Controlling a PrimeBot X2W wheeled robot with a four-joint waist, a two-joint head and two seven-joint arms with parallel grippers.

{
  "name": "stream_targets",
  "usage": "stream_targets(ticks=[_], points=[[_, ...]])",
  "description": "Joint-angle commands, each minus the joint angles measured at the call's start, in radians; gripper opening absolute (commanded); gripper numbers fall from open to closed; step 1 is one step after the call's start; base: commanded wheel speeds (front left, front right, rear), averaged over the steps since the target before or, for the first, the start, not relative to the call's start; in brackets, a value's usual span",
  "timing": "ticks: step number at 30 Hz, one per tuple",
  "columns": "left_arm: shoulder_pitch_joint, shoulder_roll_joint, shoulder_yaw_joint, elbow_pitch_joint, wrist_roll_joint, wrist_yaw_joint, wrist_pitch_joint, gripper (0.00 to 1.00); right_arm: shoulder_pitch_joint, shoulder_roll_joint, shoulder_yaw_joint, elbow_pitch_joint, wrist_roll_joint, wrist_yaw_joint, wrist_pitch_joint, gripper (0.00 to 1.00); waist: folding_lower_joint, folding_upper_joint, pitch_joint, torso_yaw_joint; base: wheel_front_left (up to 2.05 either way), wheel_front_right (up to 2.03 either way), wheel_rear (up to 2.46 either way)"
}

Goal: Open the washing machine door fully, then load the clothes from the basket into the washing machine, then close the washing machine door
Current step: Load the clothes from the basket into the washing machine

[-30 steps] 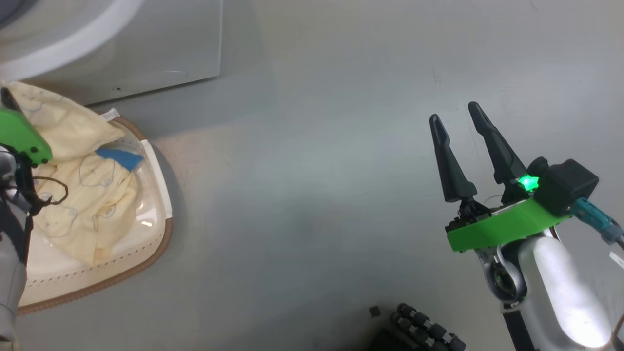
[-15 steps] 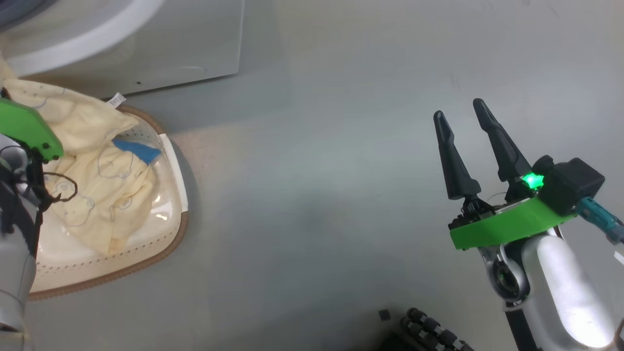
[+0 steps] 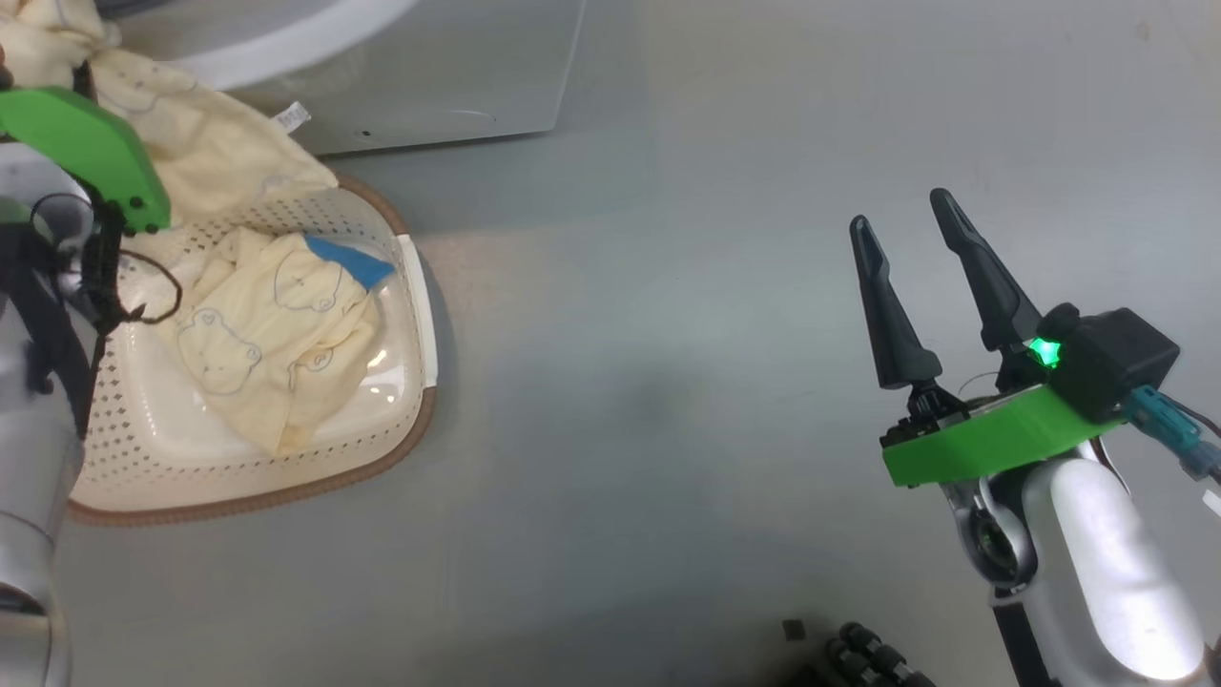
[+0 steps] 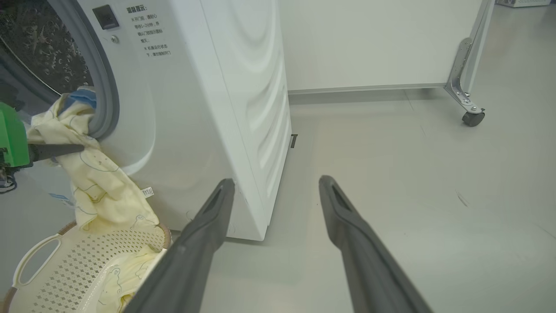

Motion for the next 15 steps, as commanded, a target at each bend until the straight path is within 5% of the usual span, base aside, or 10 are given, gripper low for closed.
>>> stream_targets(ticks=[1,7,15], points=[[-0.051,0.057,0.010,-0.051,0.012,-0.007,0.009,0.00,-0.009,-0.008,0.018,-0.034,-0.006,0.008,-0.009,1.00,0.0000,0.0000,0.002,0.010,0.00,0.00,0.00],[-0.107,0.101,-0.001,-0.223,0.011,-0.013,0.109,0.00,-0.013,-0.008,0.032,-0.041,-0.012,0.008,-0.009,1.00,0.0000,0.0000,0.023,0.035,0.00,0.00,0.00],[-0.182,0.183,0.024,-0.479,0.002,0.042,0.266,0.00,-0.037,-0.008,0.072,-0.043,-0.003,0.008,-0.009,1.00,0.0000,0.0000,0.054,0.030,0.00,0.00,0.00]])
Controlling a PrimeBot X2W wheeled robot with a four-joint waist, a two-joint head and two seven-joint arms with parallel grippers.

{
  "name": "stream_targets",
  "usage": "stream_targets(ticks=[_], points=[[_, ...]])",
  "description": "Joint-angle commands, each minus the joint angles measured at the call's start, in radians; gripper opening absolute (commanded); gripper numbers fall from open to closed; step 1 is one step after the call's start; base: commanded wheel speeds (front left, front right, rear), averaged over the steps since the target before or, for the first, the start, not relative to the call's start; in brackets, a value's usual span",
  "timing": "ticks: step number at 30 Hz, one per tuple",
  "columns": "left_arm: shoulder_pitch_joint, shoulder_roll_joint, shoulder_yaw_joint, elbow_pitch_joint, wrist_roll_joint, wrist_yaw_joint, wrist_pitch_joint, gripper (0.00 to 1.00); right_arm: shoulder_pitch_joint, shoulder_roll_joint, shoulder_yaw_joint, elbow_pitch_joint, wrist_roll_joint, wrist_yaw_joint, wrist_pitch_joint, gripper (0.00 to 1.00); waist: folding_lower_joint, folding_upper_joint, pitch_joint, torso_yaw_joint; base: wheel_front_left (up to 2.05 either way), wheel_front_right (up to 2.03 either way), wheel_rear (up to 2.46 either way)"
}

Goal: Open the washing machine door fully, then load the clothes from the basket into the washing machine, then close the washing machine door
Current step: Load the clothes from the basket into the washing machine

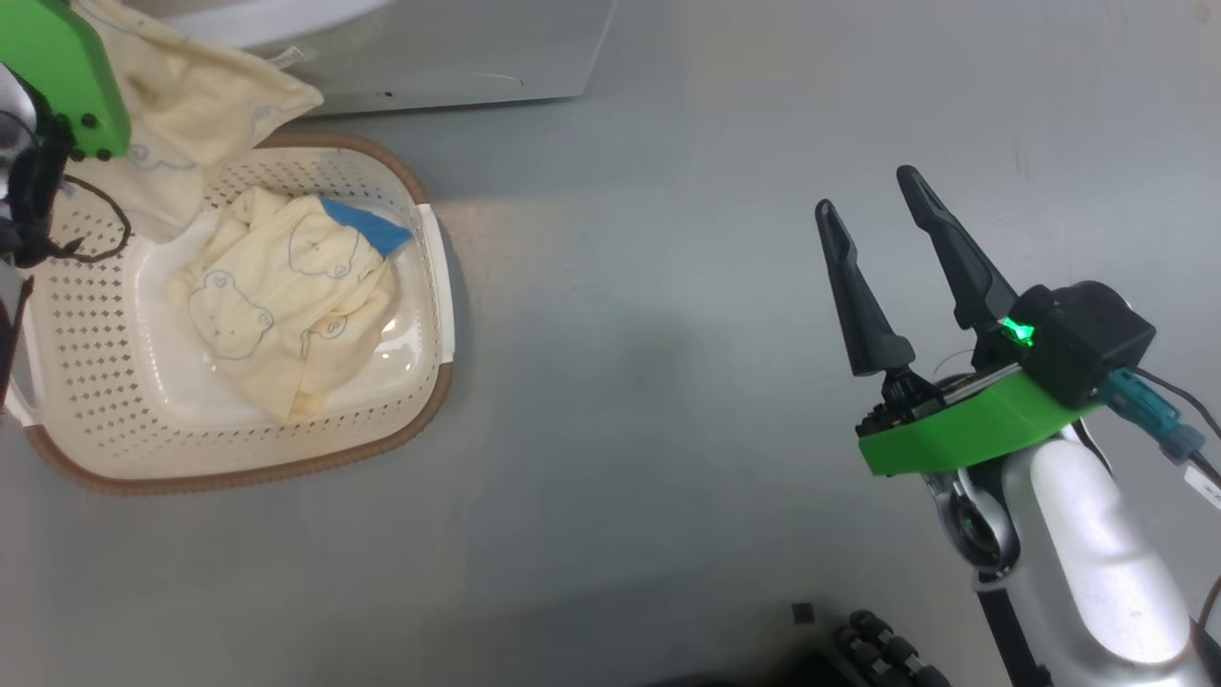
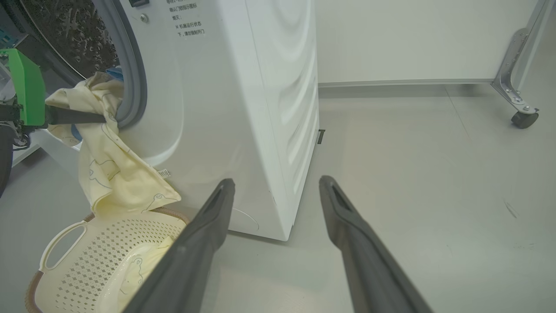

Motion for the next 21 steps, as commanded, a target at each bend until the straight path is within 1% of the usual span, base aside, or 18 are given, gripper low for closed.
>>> stream_targets(ticks=[1,5,11,21], points=[[-0.180,0.064,0.069,-0.121,-0.005,0.018,-0.018,0.00,0.000,-0.008,0.025,-0.033,0.008,0.008,-0.009,1.00,0.0000,0.0000,0.009,-0.009,0.00,0.00,0.00],[-0.217,0.095,0.075,-0.180,-0.002,0.038,0.047,0.00,-0.015,-0.008,0.045,-0.033,0.022,0.008,-0.010,1.00,0.0000,0.0000,0.030,-0.027,0.00,0.00,0.00],[-0.276,0.136,0.082,-0.188,0.008,0.055,0.096,0.00,-0.038,-0.008,0.084,-0.031,0.052,0.008,-0.010,1.00,0.0000,0.0000,0.070,-0.065,0.00,0.00,0.00],[-0.339,0.156,0.089,-0.130,0.024,0.075,0.078,0.00,-0.059,-0.008,0.097,-0.027,0.078,0.008,-0.010,1.00,0.0000,0.0000,0.110,-0.106,0.00,0.00,0.00]])
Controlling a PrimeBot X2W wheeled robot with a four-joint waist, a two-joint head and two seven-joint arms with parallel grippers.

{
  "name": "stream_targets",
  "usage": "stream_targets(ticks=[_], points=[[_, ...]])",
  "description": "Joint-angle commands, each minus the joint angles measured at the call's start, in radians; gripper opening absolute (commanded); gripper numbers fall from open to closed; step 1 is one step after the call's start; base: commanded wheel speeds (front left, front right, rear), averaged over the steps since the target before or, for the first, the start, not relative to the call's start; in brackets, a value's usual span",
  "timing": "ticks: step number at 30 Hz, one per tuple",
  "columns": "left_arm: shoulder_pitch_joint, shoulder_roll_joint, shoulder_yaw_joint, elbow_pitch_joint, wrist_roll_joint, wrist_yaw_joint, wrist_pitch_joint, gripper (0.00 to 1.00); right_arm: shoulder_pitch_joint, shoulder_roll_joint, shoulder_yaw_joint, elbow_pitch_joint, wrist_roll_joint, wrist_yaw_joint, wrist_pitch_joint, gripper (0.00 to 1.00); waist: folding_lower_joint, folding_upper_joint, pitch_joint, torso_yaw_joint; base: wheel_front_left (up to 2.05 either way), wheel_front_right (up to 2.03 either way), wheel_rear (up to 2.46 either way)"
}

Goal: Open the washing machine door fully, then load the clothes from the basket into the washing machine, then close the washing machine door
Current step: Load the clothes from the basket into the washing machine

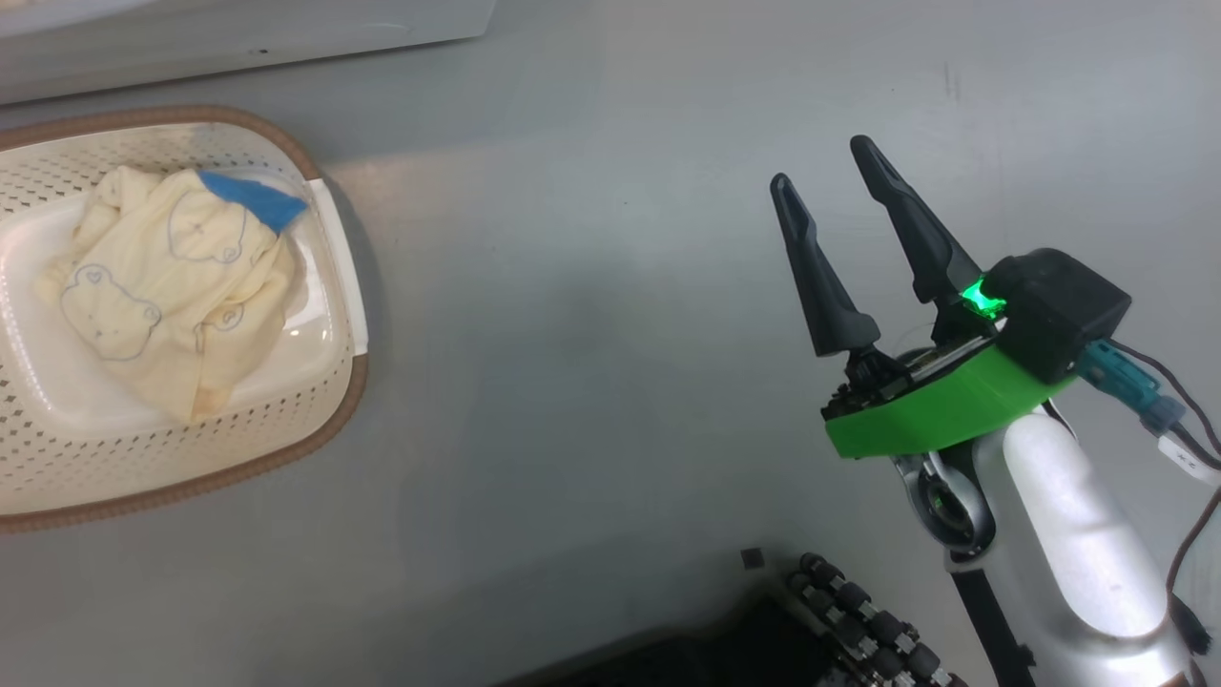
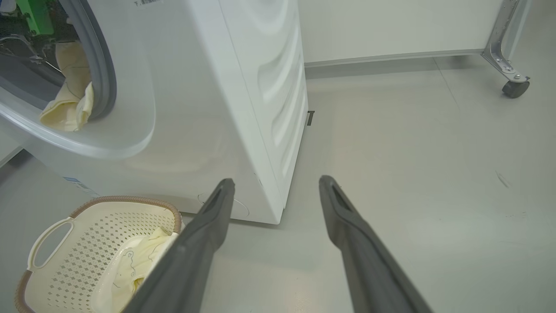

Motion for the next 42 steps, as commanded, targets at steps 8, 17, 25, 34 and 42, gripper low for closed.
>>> stream_targets(ticks=[8,17,25,34,42], points=[[-0.057,0.052,0.031,0.024,0.020,0.019,-0.063,0.00,0.004,-0.006,0.012,-0.024,0.007,0.007,-0.010,1.00,-0.0002,0.0000,0.008,-0.007,0.00,0.00,0.00],[-0.059,0.058,0.029,0.076,0.031,0.029,-0.148,0.00,-0.004,-0.006,0.012,-0.024,0.002,0.007,-0.010,1.00,-0.0002,0.0000,0.011,-0.010,0.00,0.00,0.00],[-0.067,0.070,0.027,0.110,0.061,0.049,-0.282,0.00,0.000,-0.006,0.011,-0.021,0.012,0.007,-0.010,1.00,-0.0002,0.0000,0.010,-0.028,0.00,0.00,0.00],[-0.110,0.096,0.011,0.140,0.125,0.070,-0.494,0.00,0.006,-0.006,0.015,-0.021,0.019,0.007,-0.010,1.00,-0.0002,0.0000,0.005,-0.052,0.00,0.00,0.00],[-0.128,0.081,0.005,0.225,0.111,0.058,-0.499,0.00,0.015,-0.006,0.011,-0.019,0.021,0.007,-0.010,1.00,-0.0002,0.0000,0.004,-0.057,0.00,0.00,0.00]])
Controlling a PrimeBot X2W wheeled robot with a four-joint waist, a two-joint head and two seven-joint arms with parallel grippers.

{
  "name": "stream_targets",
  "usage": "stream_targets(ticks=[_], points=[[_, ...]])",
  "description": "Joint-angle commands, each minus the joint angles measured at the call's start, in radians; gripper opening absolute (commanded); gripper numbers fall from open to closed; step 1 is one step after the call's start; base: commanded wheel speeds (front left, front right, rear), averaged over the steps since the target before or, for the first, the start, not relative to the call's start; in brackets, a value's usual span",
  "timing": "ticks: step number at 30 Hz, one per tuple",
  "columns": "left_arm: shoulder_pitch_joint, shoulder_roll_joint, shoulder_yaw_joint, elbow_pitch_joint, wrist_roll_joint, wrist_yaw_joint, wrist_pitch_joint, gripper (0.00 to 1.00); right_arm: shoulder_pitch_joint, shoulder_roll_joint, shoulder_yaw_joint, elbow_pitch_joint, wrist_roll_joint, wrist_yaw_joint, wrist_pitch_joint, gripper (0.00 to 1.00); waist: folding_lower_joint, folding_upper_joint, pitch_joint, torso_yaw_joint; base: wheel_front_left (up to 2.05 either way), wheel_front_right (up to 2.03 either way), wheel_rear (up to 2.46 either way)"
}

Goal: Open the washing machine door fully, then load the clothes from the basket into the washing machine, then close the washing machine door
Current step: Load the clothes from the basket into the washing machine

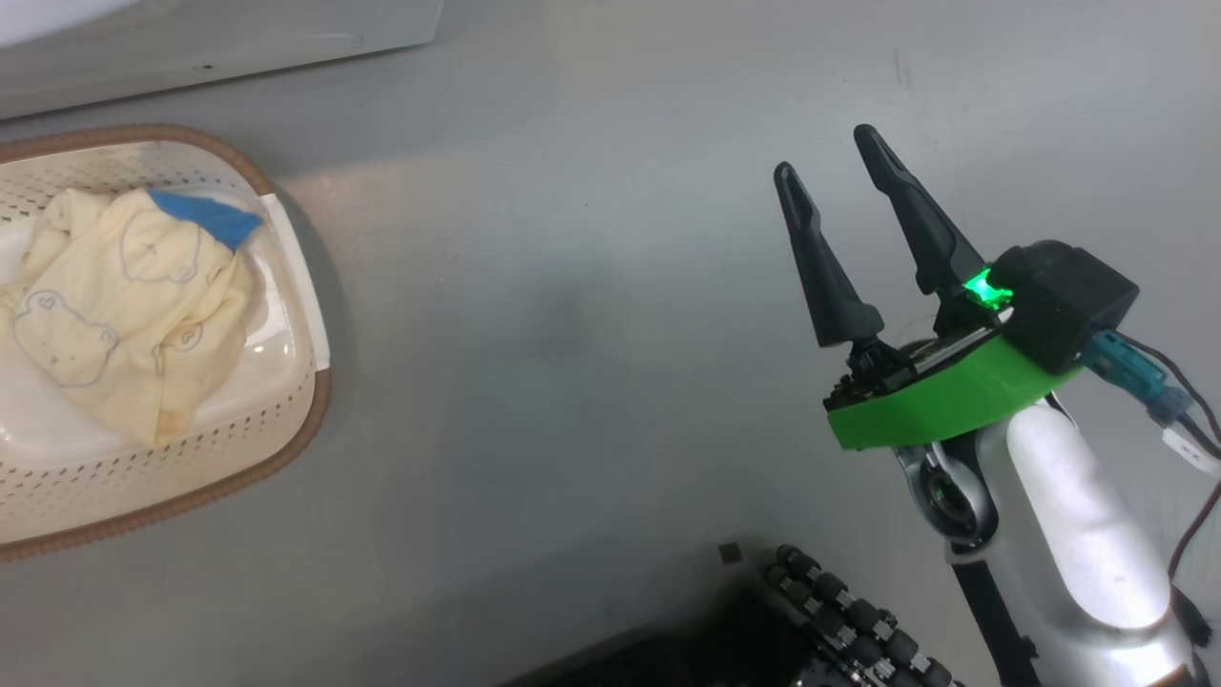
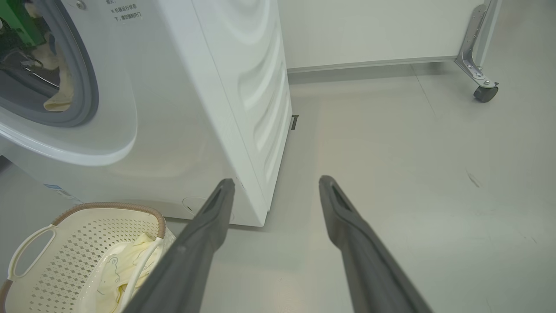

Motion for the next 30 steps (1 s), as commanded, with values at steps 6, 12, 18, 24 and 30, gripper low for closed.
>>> stream_targets(ticks=[6,12,18,24,30], points=[[-0.030,0.022,0.020,0.033,-0.037,-0.016,0.079,1.00,0.031,-0.007,0.014,-0.017,0.004,0.008,-0.009,1.00,0.0001,0.0000,-0.003,0.007,0.00,0.00,0.00],[-0.017,0.007,0.019,0.052,-0.061,-0.031,0.107,1.00,0.033,-0.007,0.007,-0.010,-0.001,0.008,-0.009,1.00,0.0001,0.0000,-0.013,0.019,0.00,0.00,0.00],[0.051,-0.019,0.027,0.042,-0.090,-0.029,0.069,1.00,0.041,-0.007,-0.008,-0.009,-0.011,0.008,-0.009,1.00,0.0001,0.0000,-0.041,0.045,0.00,0.00,0.00],[0.200,-0.055,0.032,-0.002,-0.111,0.004,-0.030,1.00,0.063,-0.007,-0.040,-0.006,-0.031,0.008,-0.009,1.00,0.0001,0.0000,-0.097,0.080,0.00,0.00,0.00],[0.390,-0.096,0.035,-0.104,-0.122,0.052,-0.114,1.00,0.099,-0.007,-0.078,-0.005,-0.058,0.008,-0.009,1.00,0.0001,0.0000,-0.169,0.122,0.00,0.00,0.00]])
